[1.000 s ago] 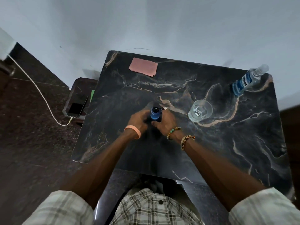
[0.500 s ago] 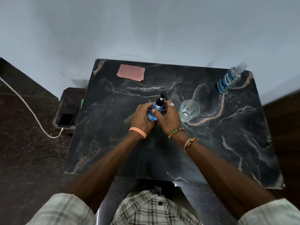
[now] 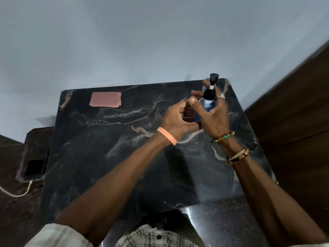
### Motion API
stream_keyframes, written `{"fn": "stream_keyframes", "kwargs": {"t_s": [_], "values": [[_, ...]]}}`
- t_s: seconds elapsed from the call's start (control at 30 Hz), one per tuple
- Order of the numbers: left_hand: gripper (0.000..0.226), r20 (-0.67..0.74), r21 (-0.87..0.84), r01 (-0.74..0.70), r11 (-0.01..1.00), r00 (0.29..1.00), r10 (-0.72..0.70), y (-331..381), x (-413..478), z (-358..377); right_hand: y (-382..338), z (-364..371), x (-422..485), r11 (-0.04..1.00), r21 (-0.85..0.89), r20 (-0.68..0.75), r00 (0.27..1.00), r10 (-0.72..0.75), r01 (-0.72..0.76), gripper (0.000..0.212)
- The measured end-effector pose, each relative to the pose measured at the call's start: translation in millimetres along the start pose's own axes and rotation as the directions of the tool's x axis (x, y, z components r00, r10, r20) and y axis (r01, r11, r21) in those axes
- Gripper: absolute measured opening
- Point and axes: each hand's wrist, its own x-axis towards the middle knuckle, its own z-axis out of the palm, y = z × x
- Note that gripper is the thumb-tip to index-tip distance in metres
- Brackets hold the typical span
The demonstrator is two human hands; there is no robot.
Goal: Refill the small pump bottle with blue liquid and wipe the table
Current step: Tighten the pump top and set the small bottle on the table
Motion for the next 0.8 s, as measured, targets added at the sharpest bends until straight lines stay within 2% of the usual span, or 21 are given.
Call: {"fn": "stream_keyframes", "kwargs": {"t_s": [0.13, 0.27, 0.4, 0.53, 0.63, 0.73, 0.8], "values": [[0.058, 0.078, -0.137, 0.073, 0.988, 0.995, -0.063, 6.4, -2.9, 20.1, -2.1, -23.1, -6.3, 0.997, 0.060, -0.046, 0.997, -0.055, 0.057, 0.054], [0.058, 0.143, -0.096, 0.098, 0.990, 0.986, -0.084, 7.8, -2.5, 23.1, -2.9, -30.5, -12.0, 0.996, 0.052, -0.135, 0.989, -0.062, 0.070, 0.047], [0.067, 0.167, 0.076, 0.055, 0.996, 0.984, -0.067, 6.2, -4.7, 29.1, -10.1, -27.8, -14.6, 0.998, 0.054, -0.234, 0.972, -0.032, 0.046, 0.069], [0.067, 0.182, -0.037, 0.052, 0.998, 0.982, -0.044, 7.5, -6.1, 30.1, -15.2, -33.2, -16.1, 0.991, 0.033, -0.189, 0.975, -0.119, 0.127, 0.095], [0.066, 0.256, -0.101, 0.053, 0.993, 0.966, -0.025, 11.7, -6.5, 29.5, -18.9, -40.2, -14.6, 0.984, -0.001, -0.141, 0.974, -0.176, 0.177, 0.097], [0.058, 0.251, -0.110, 0.079, 0.991, 0.967, -0.049, 10.4, -6.7, 31.9, -22.6, -41.3, -11.9, 0.968, -0.061, -0.202, 0.947, -0.252, 0.244, 0.090], [0.057, 0.230, -0.068, 0.079, 0.995, 0.971, -0.061, 6.7, -6.6, 28.5, -25.6, -41.3, -8.0, 0.970, -0.023, -0.250, 0.938, -0.241, 0.243, 0.092]]}}
